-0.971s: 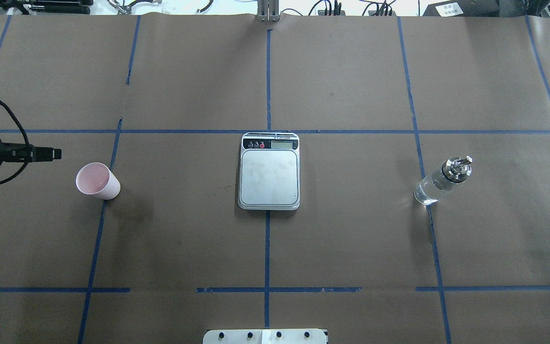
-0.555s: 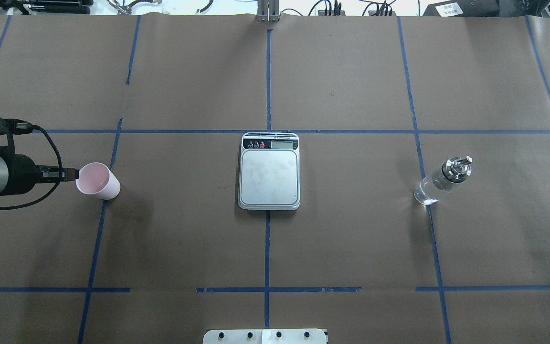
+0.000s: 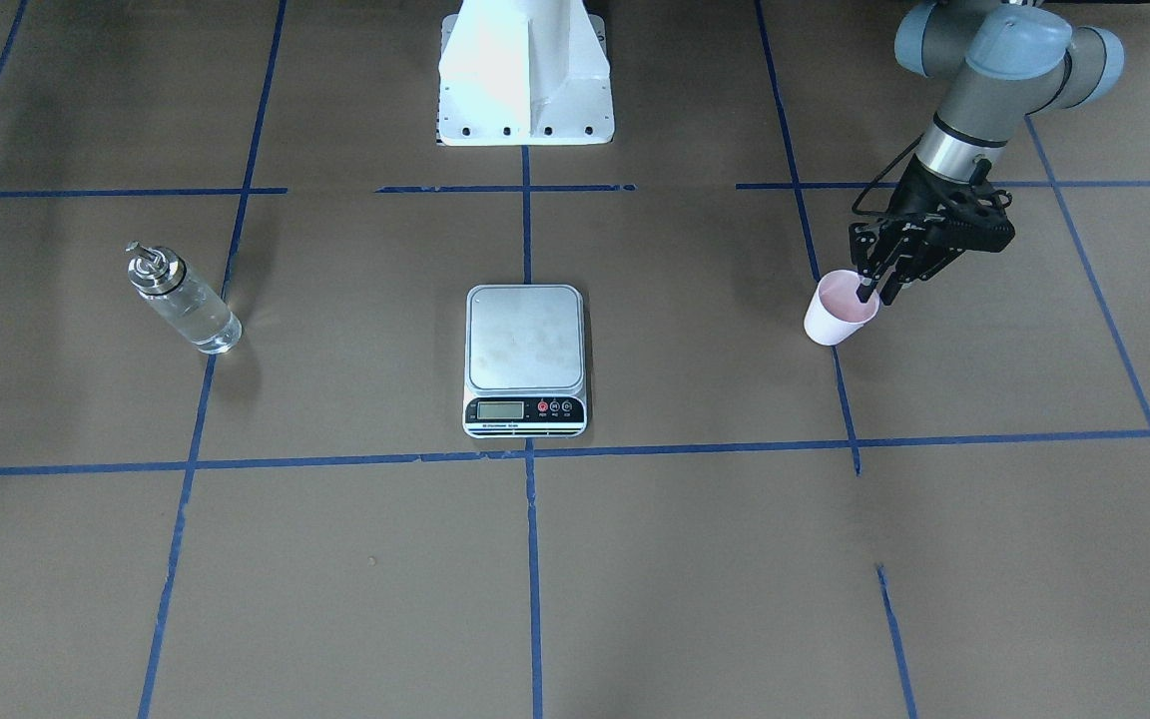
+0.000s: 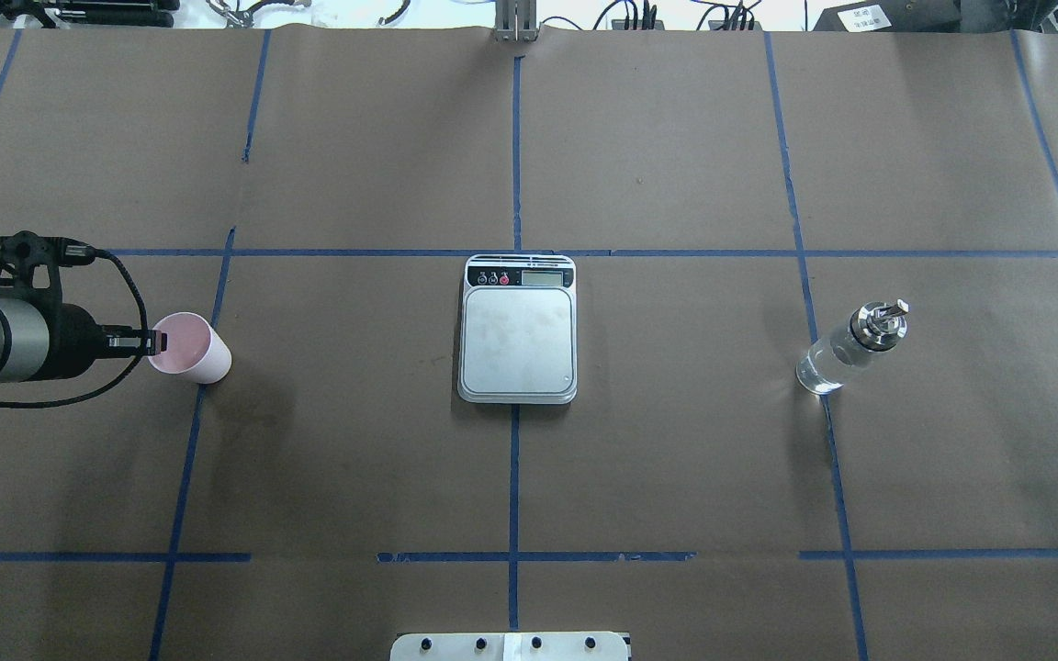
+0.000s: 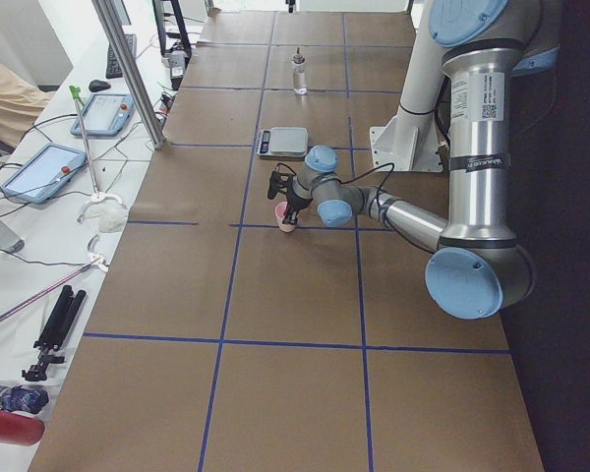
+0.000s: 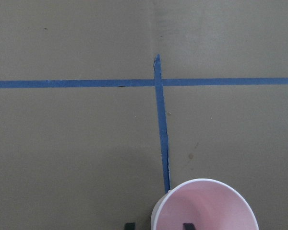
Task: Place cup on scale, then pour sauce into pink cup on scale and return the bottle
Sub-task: 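Reach the left gripper to the pink cup and grasp it, then carry the pink cup with the left gripper onto the scale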
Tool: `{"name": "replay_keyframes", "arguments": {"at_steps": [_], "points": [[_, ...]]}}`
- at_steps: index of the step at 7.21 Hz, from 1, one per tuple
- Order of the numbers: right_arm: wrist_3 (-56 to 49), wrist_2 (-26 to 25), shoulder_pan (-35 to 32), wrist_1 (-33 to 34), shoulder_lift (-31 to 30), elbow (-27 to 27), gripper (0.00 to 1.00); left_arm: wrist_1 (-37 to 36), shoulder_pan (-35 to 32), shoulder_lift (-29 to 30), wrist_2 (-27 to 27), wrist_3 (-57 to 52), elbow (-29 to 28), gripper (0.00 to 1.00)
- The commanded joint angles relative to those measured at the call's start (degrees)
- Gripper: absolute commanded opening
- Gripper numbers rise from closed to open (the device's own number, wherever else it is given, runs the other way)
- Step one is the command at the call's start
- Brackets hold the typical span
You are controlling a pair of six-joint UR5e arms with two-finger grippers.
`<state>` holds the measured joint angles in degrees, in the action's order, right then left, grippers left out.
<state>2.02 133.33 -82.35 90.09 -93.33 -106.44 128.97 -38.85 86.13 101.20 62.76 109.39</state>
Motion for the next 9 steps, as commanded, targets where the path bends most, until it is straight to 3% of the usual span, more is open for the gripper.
{"name": "replay_keyframes", "arguments": {"at_steps": [1,2,4,5,7,8,9], "points": [[0.0,0.0,-0.01,0.0,0.0,0.0,1.0,-0.12,0.09,0.09,-0.3,0.0,-0.49,0.09],[0.0,0.0,-0.01,0.0,0.0,0.0,1.0,-0.12,0.17,0.09,-0.3,0.0,-0.49,0.0],[-0.09,0.0,-0.01,0.0,0.08,0.0,1.0,-0.64,0.0,0.53,-0.04,-0.61,0.99,0.0],[0.0,0.0,-0.01,0.0,0.08,0.0,1.0,-7.09,0.0,4.45,-0.03,-0.62,3.61,0.0],[0.0,0.0,-0.09,0.0,0.0,0.0,1.0,-27.27,0.08,21.01,-3.78,0.26,5.84,0.0],[0.0,0.0,-0.09,0.0,0.0,0.0,1.0,-33.46,0.87,27.63,-4.33,0.35,5.4,0.0],[0.0,0.09,-0.09,0.0,-0.09,-0.09,1.0,-34.74,2.7,31.96,-4.51,2.09,4.44,0.0]]}}
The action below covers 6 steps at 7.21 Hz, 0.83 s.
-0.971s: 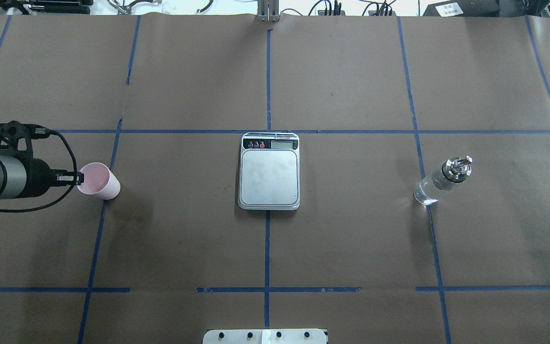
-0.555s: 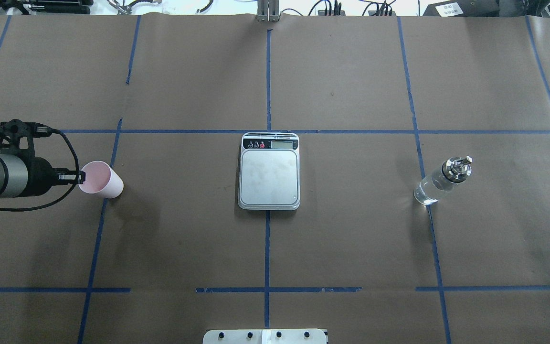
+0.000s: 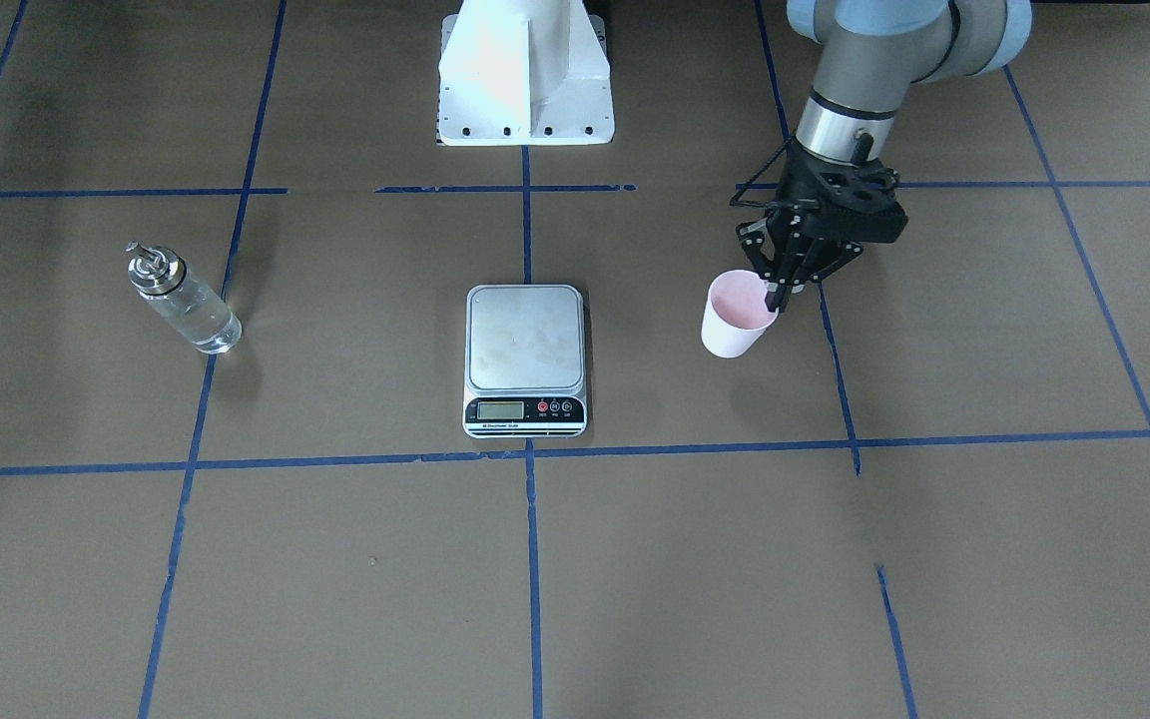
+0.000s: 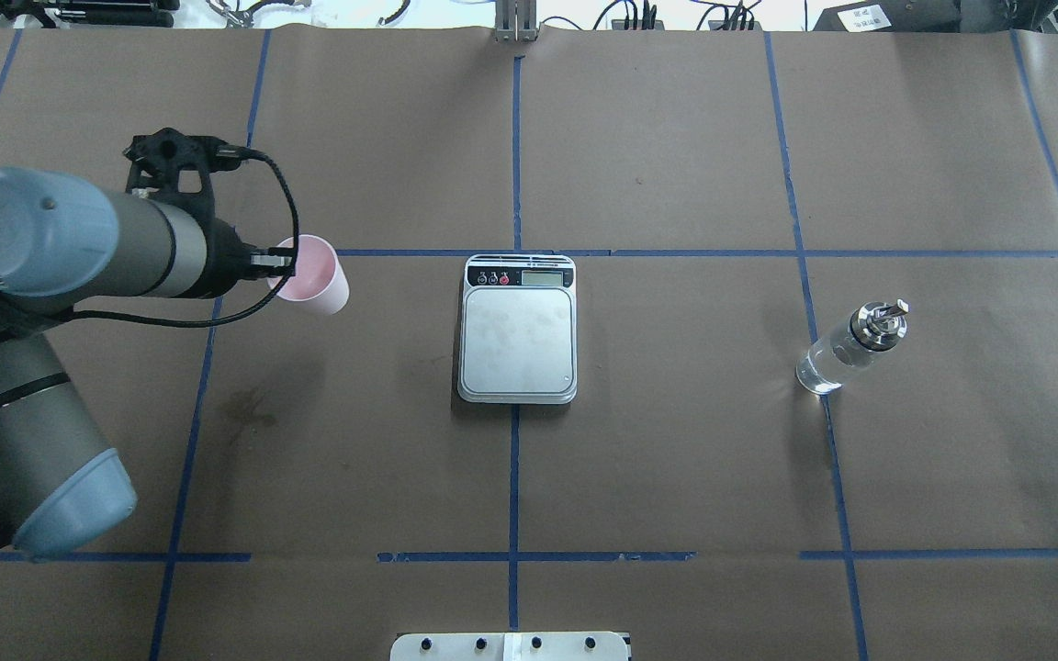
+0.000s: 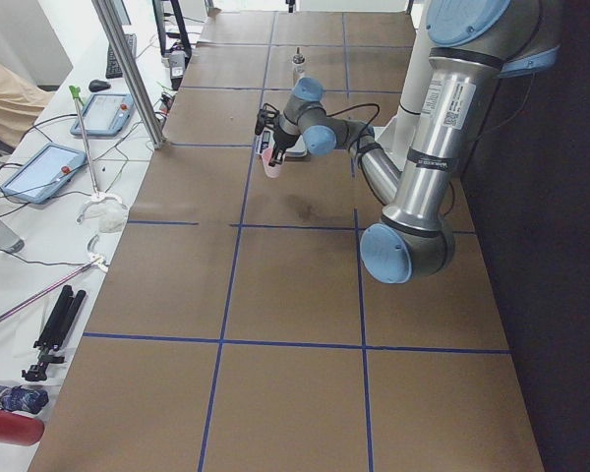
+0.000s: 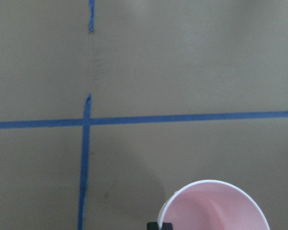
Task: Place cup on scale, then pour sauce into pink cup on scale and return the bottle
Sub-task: 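Carry the pink cup with the left gripper onto the scale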
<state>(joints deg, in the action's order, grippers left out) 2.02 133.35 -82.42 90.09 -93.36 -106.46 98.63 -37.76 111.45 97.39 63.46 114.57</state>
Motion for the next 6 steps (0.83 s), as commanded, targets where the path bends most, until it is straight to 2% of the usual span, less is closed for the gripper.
{"name": "replay_keyframes", "arguments": {"at_steps": [1,2,3,4,6], "points": [[0.09,0.07,-0.02,0.0,-0.07,-0.15,1.0,-4.42,4.5,11.98,-1.06,7.76,-4.32,0.0],[0.09,0.07,-0.11,0.0,0.02,-0.15,1.0,-4.42,6.27,18.91,-2.63,9.56,-10.62,0.0],[0.18,-0.02,-0.11,0.0,0.02,-0.15,1.0,-4.15,8.55,22.72,-4.64,10.62,-16.51,0.0],[0.61,0.07,-0.11,0.0,0.02,-0.24,1.0,-4.15,8.66,23.63,-5.53,10.63,-18.66,0.0],[1.05,0.07,-0.11,0.0,0.02,-0.42,1.0,-4.06,9.45,23.81,-5.63,10.28,-18.94,0.0]]}}
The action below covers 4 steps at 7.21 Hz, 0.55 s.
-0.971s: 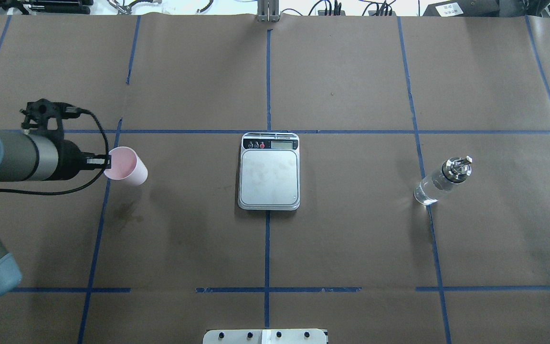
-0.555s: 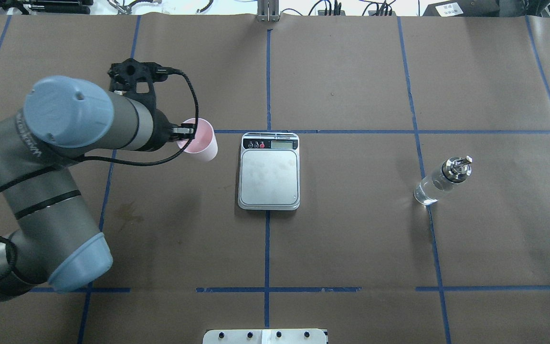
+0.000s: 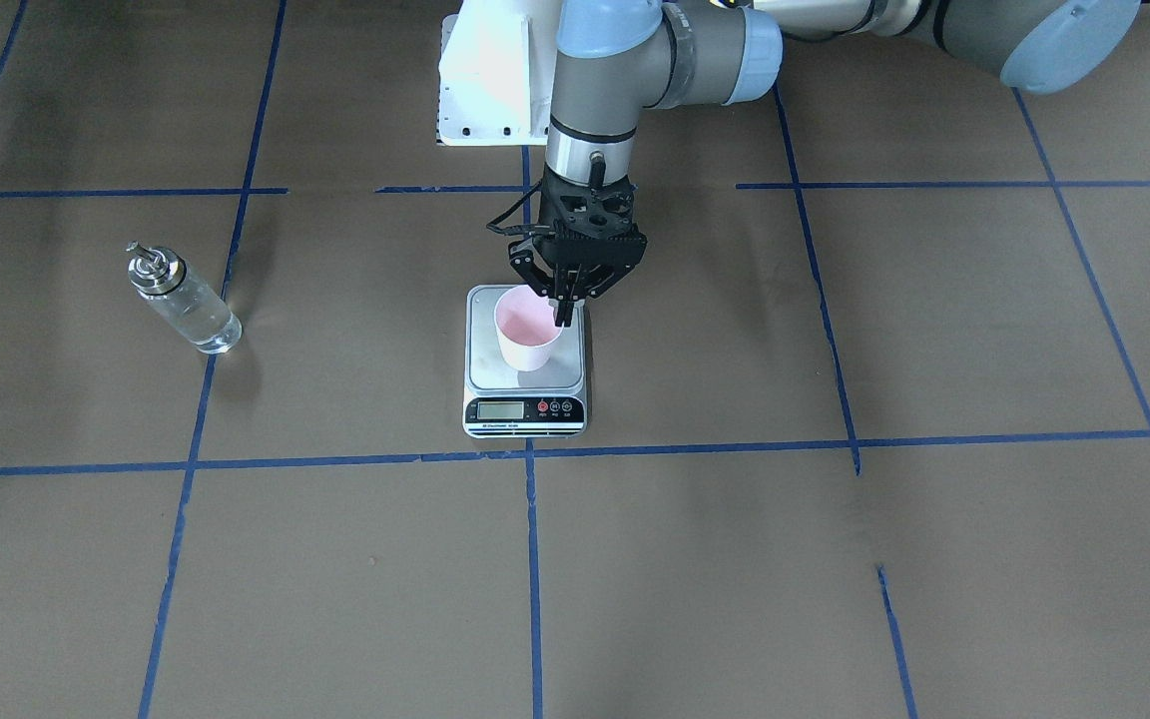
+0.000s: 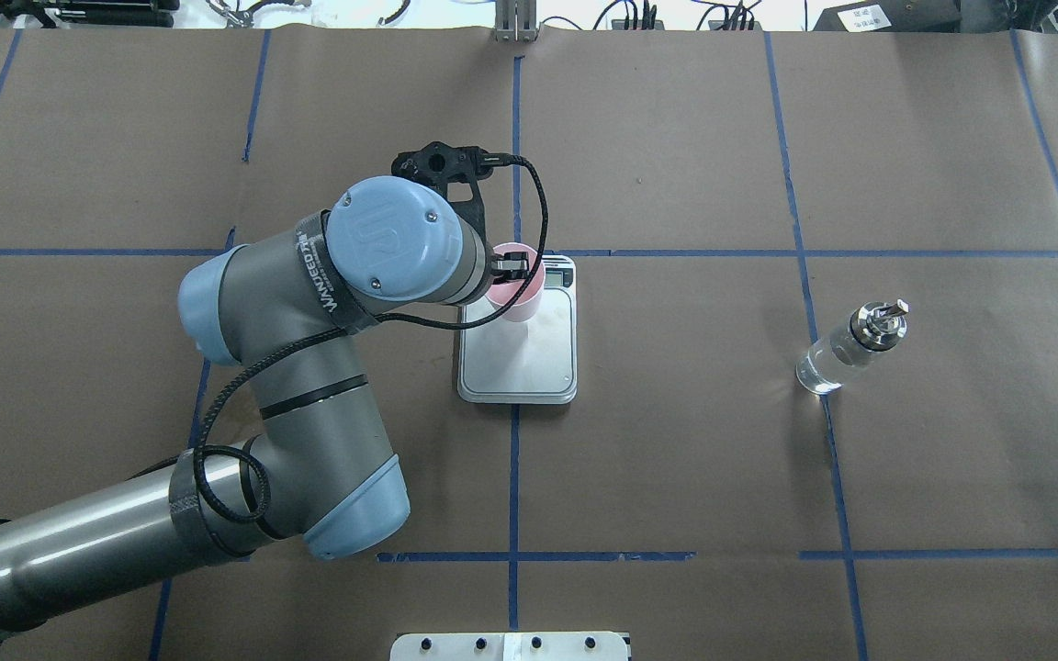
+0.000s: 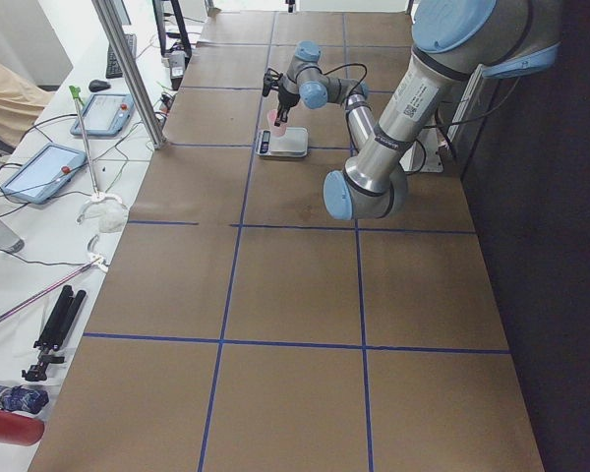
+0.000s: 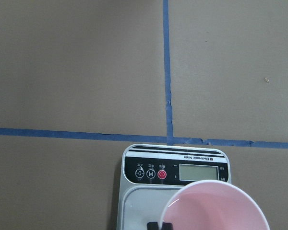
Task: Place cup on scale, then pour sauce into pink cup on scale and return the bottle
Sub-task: 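Carry the pink cup with the left gripper onto the scale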
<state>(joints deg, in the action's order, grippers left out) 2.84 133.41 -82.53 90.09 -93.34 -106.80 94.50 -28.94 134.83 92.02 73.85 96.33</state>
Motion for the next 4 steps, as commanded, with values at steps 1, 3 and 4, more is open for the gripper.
{"name": "replay_keyframes", "arguments": {"at_steps": [1,3,4], "points": [[0.24,0.01,0.0,0.0,0.0,-0.07,1.0,0.16,0.73,0.44,-0.26,-0.2,-0.79,0.0],[0.24,-0.08,0.0,0.0,0.0,0.02,1.0,0.16,1.17,0.0,-0.26,-0.37,-0.79,0.07],[0.24,0.01,0.0,0.0,0.0,0.02,1.0,0.16,1.25,-0.09,-0.26,-0.55,-0.79,0.07]]}}
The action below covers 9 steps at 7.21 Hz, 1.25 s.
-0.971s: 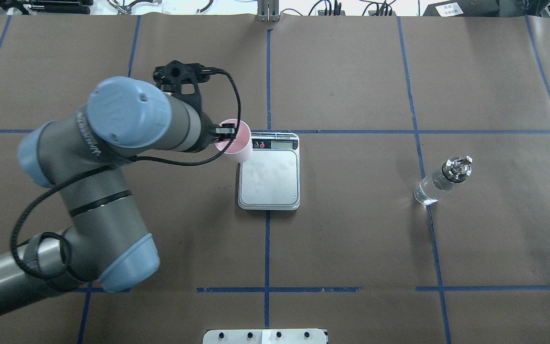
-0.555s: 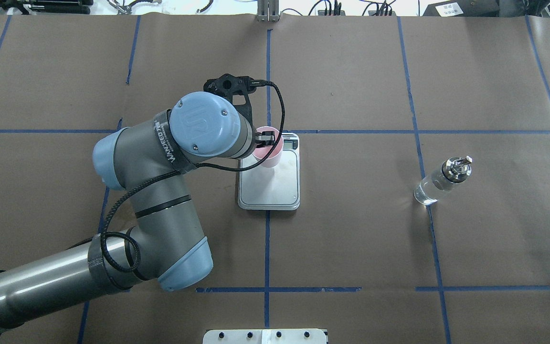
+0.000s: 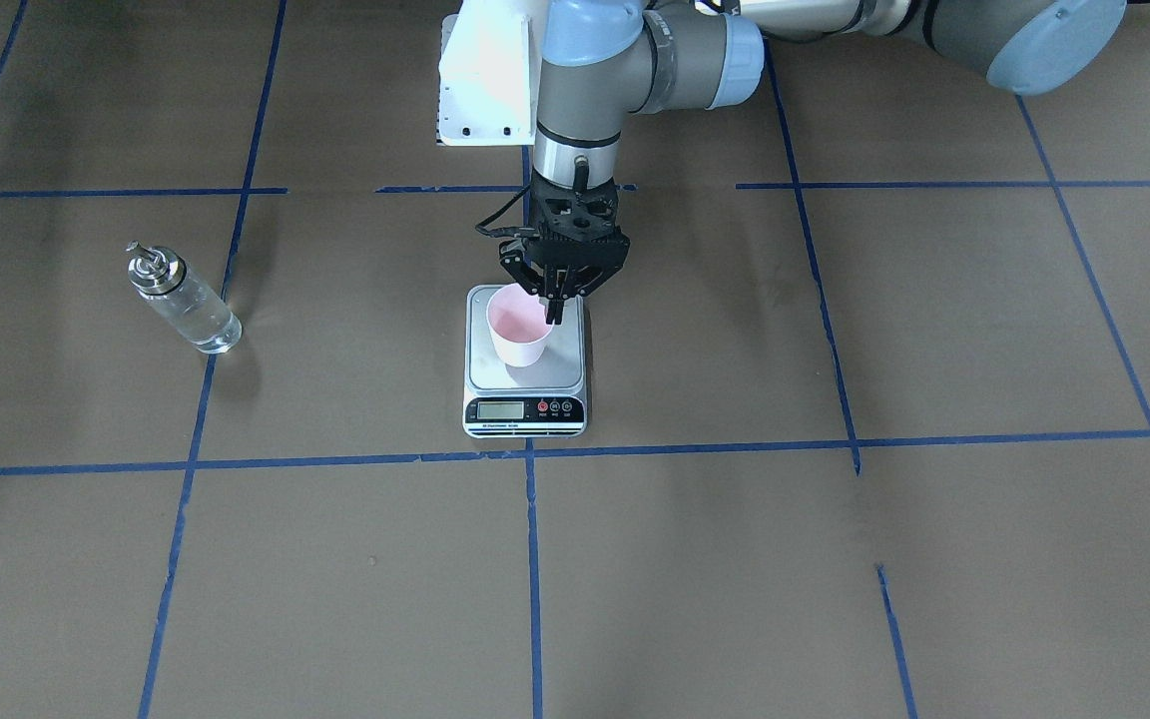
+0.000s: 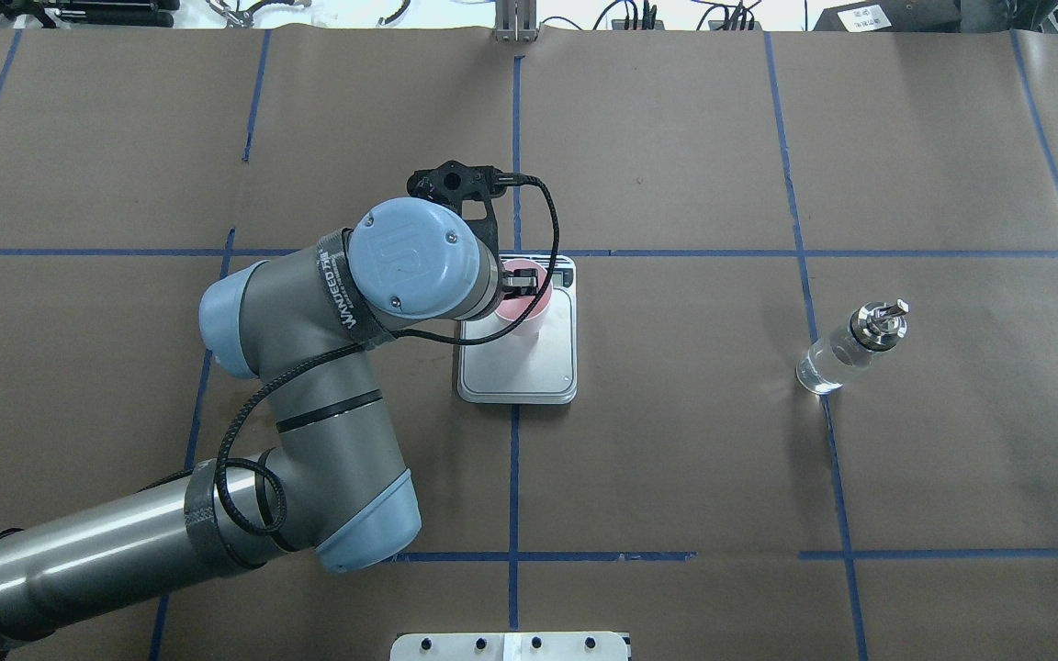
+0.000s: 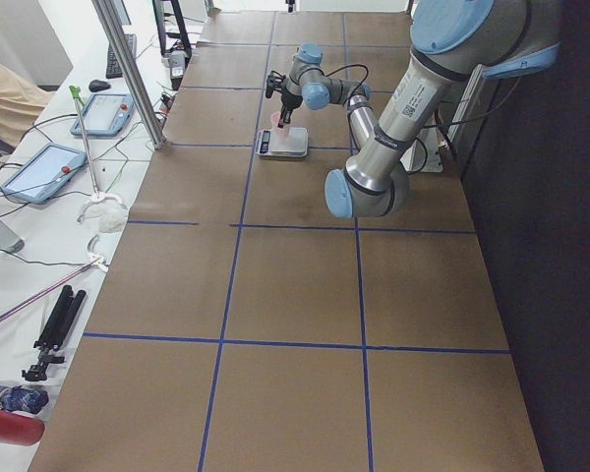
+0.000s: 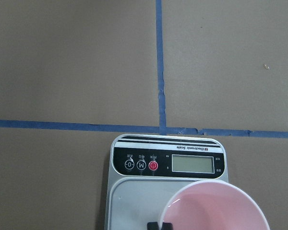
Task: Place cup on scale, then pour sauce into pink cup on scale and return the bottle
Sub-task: 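Carry the pink cup with the left gripper onto the scale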
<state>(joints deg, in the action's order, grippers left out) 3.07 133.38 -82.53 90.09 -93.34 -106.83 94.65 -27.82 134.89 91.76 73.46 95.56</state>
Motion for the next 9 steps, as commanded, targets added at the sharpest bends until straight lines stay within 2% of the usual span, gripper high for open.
{"name": "replay_keyframes", "arguments": {"at_steps": [1,3,4,5,6,7,9], "points": [[0.0,0.04,0.0,0.0,0.0,0.04,1.0,0.0,0.3,-0.33,0.0,-0.16,-0.02,0.11],[0.0,-0.05,0.0,0.0,0.0,0.04,1.0,-0.08,0.66,-0.33,-0.09,-0.16,-0.02,0.18],[0.0,0.04,0.0,0.0,0.0,0.04,1.0,-0.08,0.74,-0.51,-0.09,-0.16,-0.02,0.31],[-0.08,-0.05,0.0,0.0,0.0,0.04,1.0,0.0,0.75,-0.51,0.0,-0.16,-0.02,0.56],[-0.17,-0.05,0.0,0.0,0.0,-0.22,1.0,0.0,0.75,-0.68,-0.09,-0.25,0.24,0.97],[-0.43,-0.05,0.0,-0.17,0.09,-0.48,1.0,-0.26,0.66,-2.25,0.08,-2.16,2.68,1.0],[-0.17,-0.05,0.0,-4.9,0.26,-1.36,1.0,-3.75,-2.92,-8.21,0.87,-14.51,14.41,1.0]]}}
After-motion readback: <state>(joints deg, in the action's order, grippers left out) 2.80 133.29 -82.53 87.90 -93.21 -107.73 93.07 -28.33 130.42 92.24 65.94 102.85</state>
